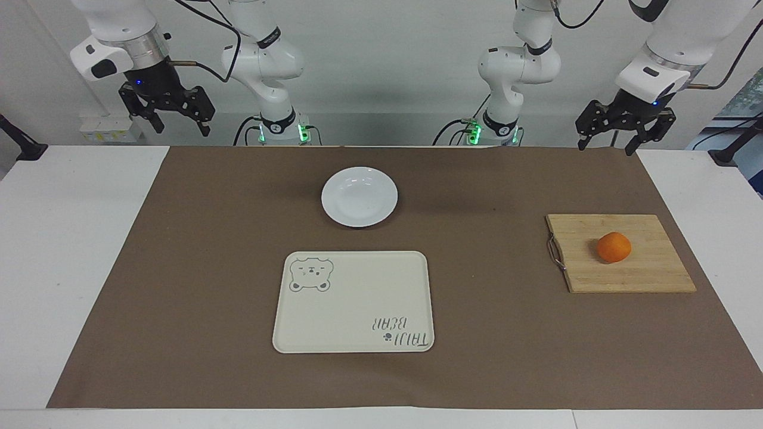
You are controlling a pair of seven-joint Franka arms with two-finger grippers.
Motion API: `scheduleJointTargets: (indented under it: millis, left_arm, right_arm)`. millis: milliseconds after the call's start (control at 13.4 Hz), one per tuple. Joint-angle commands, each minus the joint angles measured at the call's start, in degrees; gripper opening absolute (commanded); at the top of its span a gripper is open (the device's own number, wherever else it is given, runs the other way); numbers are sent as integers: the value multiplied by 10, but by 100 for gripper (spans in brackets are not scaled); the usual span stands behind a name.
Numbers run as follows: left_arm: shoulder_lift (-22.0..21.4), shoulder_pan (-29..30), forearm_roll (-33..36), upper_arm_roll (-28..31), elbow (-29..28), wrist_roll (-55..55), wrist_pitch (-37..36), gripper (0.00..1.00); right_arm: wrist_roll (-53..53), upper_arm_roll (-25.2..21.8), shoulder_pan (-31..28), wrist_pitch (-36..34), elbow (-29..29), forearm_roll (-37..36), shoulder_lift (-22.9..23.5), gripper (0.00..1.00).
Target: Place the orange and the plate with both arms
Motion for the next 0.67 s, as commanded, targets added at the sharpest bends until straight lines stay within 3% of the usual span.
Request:
scheduleJointTargets:
  millis: [0, 597]
  left_arm:
    - [-12, -2, -7, 3, -17, -2, 13, 100]
    - [-12, -7, -7, 2, -17, -4, 8, 100]
  right_arm:
    - [2, 3, -7, 1, 0, 5, -2, 100]
    - [-53, 4, -6, 9, -16, 4, -10, 100]
